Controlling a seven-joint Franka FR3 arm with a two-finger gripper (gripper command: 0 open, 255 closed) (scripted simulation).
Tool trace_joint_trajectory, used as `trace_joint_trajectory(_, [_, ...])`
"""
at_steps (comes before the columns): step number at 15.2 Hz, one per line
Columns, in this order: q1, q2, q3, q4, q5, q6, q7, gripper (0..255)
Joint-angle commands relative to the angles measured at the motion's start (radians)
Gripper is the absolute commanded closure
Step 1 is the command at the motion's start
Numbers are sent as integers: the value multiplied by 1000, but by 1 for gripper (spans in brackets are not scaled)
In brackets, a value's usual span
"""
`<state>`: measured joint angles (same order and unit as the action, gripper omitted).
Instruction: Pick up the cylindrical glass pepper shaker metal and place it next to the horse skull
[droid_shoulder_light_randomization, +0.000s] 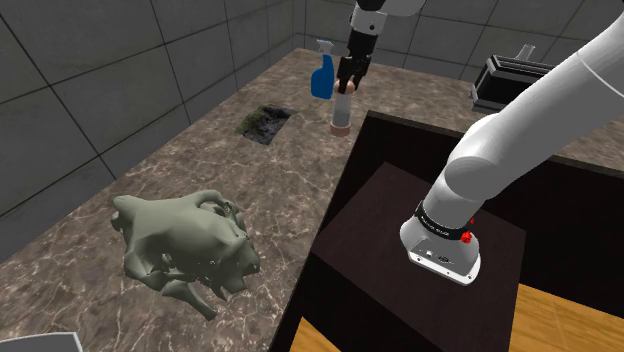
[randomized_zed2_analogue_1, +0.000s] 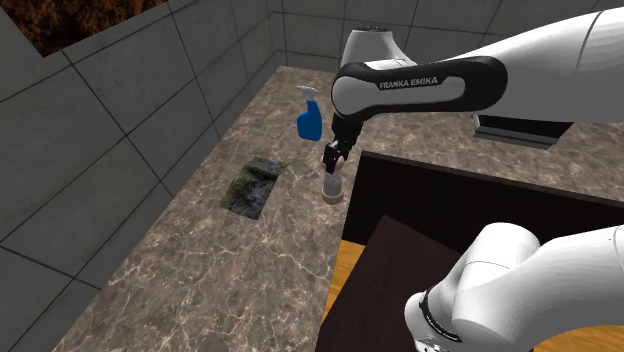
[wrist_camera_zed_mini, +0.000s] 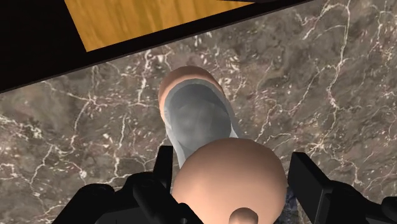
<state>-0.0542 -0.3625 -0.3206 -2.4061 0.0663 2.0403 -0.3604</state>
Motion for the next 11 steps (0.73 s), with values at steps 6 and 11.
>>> trace_joint_trajectory(6, [-1, -27, 9, 73, -8, -98, 19, 255])
trace_joint_trajectory(11, [-1, -40, 15, 130, -11, -166, 31, 255])
